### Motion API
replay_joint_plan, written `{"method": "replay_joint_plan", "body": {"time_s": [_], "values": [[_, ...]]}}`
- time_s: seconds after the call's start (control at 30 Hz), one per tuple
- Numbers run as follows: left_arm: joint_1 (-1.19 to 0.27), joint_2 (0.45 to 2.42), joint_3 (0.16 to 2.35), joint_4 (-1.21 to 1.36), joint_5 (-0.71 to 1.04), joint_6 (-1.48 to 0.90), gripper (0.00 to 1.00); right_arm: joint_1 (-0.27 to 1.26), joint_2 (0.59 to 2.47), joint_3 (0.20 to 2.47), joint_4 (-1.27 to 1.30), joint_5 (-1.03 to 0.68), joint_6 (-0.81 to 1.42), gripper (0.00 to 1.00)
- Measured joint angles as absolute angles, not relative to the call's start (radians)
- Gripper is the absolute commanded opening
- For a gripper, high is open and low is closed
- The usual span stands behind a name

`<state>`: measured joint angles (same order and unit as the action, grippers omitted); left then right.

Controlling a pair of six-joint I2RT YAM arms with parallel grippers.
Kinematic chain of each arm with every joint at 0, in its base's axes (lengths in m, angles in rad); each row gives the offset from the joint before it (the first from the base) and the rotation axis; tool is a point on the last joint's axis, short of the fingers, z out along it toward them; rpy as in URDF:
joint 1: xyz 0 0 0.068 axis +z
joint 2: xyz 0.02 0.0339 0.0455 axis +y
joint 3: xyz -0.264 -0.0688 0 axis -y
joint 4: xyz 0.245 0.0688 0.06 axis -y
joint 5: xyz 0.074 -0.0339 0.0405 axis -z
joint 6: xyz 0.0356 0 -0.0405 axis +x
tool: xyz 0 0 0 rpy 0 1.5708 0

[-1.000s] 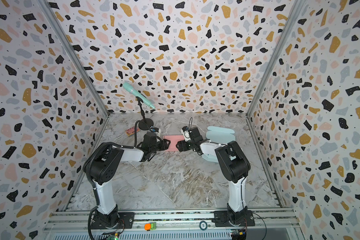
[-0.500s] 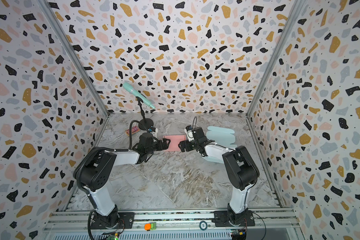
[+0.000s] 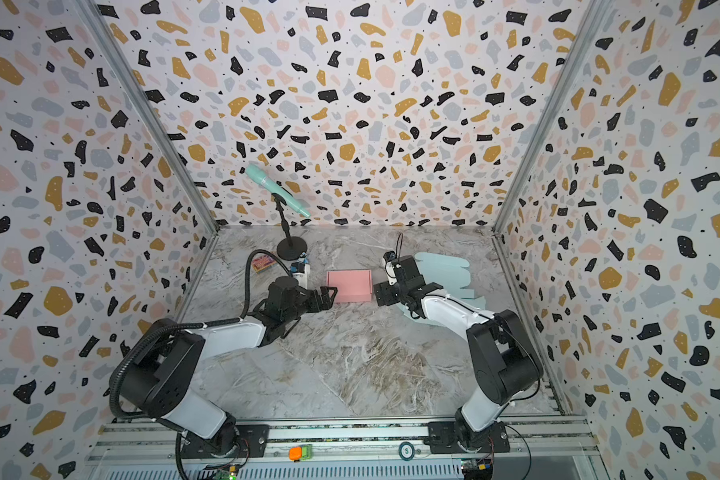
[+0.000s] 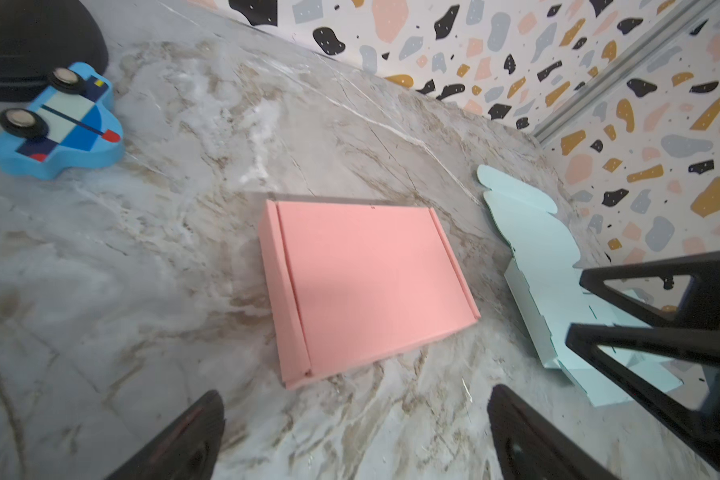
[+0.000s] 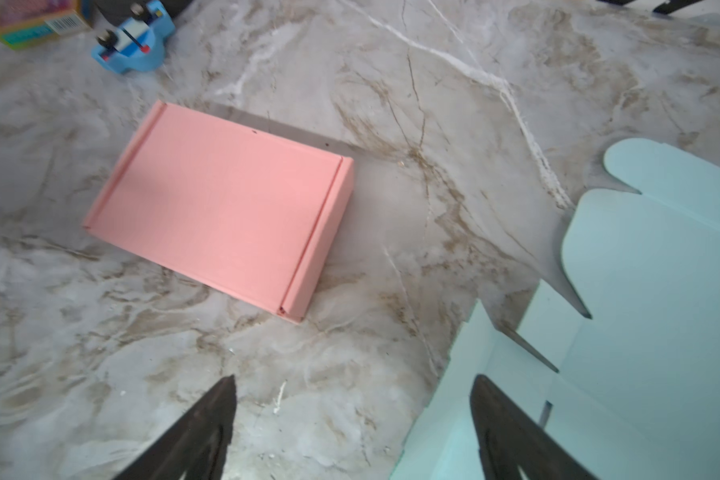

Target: Fold the paper box

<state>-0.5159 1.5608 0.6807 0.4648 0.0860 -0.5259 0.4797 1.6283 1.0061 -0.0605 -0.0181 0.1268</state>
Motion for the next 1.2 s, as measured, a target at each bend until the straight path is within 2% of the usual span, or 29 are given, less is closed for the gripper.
{"method": "replay_joint_plan", "body": {"time_s": [0.2,0.57,0.9,1.2], "values": [[-0.643,1.415,0.628,0.387,0.017,-0.517,1.00,0.480,1.663,1.006,-0.099,0.032,0.102,0.86],[-0.827,1.089,0.386,0.360,-0.097,-0.623,1.00,0.506,1.756,1.021,-0.121,0.090,0.084,0.83],[-0.859,0.952,0.294,0.296,-0.192,-0.697,1.00,0.509,1.765,1.023,-0.147,0.144,0.077,0.79],[-0.860,0.933,0.275,0.292,-0.246,-0.722,1.00,0.509,1.799,1.032,-0.157,0.179,0.072,0.72]]}}
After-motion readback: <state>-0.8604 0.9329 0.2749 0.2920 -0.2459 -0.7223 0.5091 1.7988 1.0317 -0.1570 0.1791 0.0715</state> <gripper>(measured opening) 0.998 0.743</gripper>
